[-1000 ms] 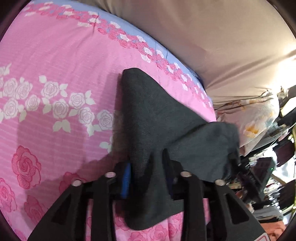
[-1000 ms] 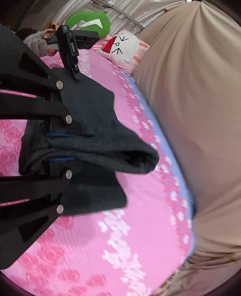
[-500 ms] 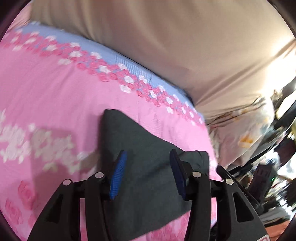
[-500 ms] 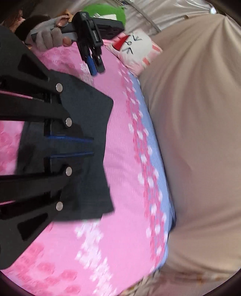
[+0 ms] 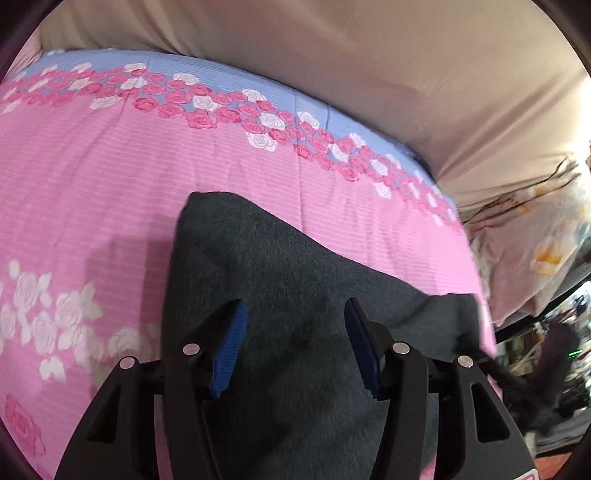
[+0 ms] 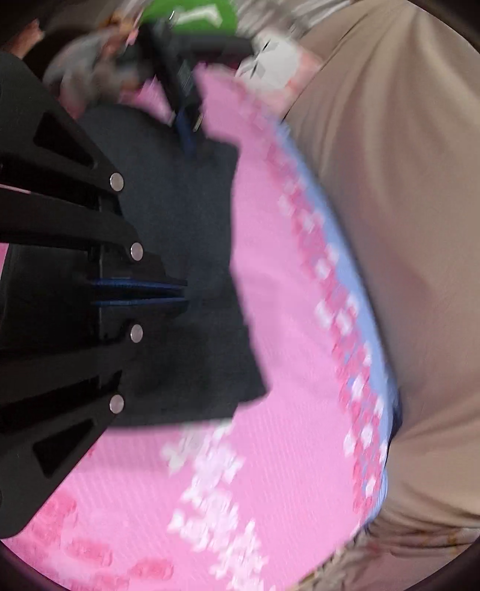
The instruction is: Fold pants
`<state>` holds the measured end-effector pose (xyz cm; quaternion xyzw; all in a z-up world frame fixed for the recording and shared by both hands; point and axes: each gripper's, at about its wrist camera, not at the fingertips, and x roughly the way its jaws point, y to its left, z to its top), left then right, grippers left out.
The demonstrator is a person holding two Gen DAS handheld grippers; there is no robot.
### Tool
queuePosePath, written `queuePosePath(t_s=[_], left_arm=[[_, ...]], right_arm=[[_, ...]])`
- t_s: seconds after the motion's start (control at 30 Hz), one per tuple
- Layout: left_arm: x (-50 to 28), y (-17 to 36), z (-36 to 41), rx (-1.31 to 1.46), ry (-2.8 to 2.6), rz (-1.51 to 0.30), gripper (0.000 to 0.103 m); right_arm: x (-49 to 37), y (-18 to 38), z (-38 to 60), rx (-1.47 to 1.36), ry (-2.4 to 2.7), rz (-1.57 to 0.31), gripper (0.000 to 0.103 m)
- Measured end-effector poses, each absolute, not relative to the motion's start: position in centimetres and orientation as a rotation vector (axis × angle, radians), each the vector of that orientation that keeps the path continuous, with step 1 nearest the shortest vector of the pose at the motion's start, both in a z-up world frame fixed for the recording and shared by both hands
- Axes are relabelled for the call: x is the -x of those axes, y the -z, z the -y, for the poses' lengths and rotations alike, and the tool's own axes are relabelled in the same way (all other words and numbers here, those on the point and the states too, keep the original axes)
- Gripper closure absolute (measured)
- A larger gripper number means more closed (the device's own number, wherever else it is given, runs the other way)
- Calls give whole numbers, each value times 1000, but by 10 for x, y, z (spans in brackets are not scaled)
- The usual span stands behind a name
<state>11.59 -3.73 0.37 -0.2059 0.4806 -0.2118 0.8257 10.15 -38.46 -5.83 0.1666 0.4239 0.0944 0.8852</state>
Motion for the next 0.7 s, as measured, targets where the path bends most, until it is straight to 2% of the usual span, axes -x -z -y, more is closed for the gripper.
queuePosePath(t_s=[0.07, 0.1, 0.13, 0.17, 0.2, 0.23, 0.33, 0.43, 0.5, 0.53, 0.6, 0.67, 0.7], left_arm=[[-99, -15, 20, 458, 454, -993, 38], [-91, -22, 14, 452, 448, -978, 33], [-83, -26, 8, 445, 433, -960, 26], [-74, -29, 2, 441, 416, -944, 26], [-65, -31, -3, 440, 406, -934, 26], [-60, -31, -5, 446, 406, -933, 26], [-51, -27, -1, 481, 424, -945, 26], [-47, -24, 12, 454, 428, -971, 26], [-43, -24, 20, 423, 408, -975, 26], [-42, -23, 22, 414, 402, -976, 26], [-41, -17, 26, 399, 399, -995, 25], [-41, -9, 29, 393, 397, -1015, 25], [-41, -6, 31, 393, 396, -1022, 25]], right_arm=[[-75, 55, 404, -426, -224, -872, 98], [-60, 51, 411, -435, -226, -861, 92], [-50, 48, 416, -440, -228, -853, 80], [-40, 46, 420, -452, -229, -851, 73], [-35, 48, 419, -449, -220, -861, 61], [-32, 50, 417, -438, -208, -869, 59], [-29, 60, 403, -401, -194, -872, 61], [-27, 54, 396, -318, -147, -833, 84], [-13, 31, 401, -330, -176, -770, 90], [-6, 23, 405, -319, -180, -747, 101], [-5, 32, 416, -296, -163, -779, 101], [-15, 69, 424, -317, -162, -884, 101], [-12, 72, 429, -359, -172, -864, 99]])
